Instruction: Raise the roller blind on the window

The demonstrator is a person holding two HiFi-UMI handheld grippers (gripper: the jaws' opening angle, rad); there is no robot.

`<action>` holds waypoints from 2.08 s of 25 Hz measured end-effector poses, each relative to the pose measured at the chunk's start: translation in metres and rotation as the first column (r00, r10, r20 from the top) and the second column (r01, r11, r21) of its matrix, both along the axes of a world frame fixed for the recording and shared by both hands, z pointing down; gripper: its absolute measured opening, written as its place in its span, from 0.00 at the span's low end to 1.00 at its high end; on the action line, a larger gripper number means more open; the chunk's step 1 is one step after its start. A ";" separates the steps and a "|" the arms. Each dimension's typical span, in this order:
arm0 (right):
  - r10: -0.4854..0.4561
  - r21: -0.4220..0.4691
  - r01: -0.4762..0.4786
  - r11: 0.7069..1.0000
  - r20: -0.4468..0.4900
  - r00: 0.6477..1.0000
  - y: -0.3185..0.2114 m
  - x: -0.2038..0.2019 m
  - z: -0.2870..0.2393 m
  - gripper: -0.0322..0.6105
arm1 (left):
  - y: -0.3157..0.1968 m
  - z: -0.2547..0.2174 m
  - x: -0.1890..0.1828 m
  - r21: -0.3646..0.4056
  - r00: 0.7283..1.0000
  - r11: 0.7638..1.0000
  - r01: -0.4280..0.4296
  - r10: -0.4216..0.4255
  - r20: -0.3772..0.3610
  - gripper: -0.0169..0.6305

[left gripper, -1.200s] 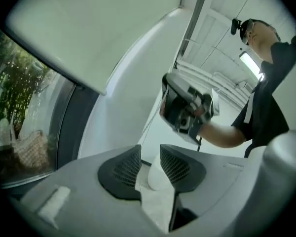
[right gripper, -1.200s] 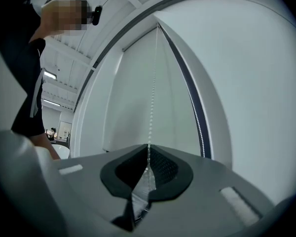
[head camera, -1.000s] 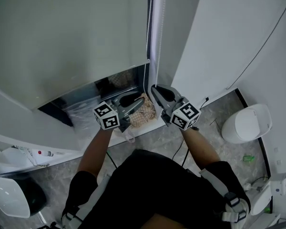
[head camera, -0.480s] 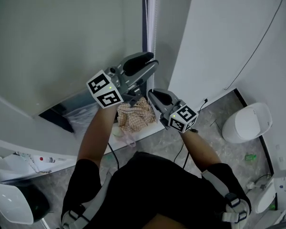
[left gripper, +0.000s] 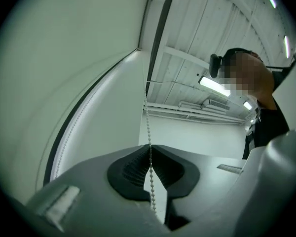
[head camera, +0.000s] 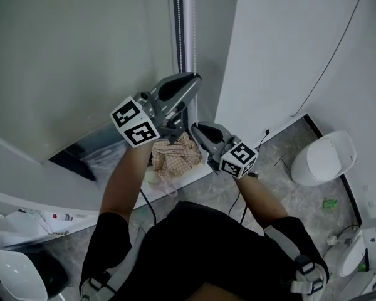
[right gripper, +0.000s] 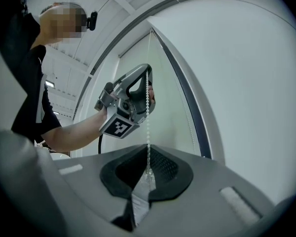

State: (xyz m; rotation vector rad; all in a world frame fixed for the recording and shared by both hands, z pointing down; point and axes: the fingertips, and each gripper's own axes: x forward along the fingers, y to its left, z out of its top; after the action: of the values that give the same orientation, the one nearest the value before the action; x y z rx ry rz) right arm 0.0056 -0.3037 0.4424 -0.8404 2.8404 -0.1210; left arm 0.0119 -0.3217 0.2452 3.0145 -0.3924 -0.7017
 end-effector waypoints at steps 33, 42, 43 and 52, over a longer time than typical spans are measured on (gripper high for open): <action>-0.107 0.154 0.081 0.985 0.171 0.979 -0.013 -0.027 -0.172 0.30 | 0.025 0.181 -0.017 -0.171 0.980 0.975 0.142 -0.114 0.163 0.05; -0.138 0.157 0.091 0.983 0.317 0.938 -0.023 -0.027 -0.220 0.09 | 0.028 0.180 -0.024 -0.145 0.974 0.974 0.172 -0.146 0.172 0.05; -0.134 0.162 0.086 0.983 0.308 0.942 -0.024 -0.028 -0.221 0.06 | 0.028 0.180 -0.026 -0.146 0.973 0.973 0.177 -0.151 0.172 0.05; -0.078 0.256 0.037 0.966 0.151 0.985 -0.023 -0.032 -0.178 0.07 | 0.017 0.224 -0.027 -0.211 0.953 0.956 0.205 -0.146 0.267 0.05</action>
State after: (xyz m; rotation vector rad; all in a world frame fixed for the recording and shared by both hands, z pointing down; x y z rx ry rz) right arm -0.0262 -0.3267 0.2646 -0.6620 2.6561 0.1563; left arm -0.0156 -0.3047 0.4696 2.8651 -0.7072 -0.2548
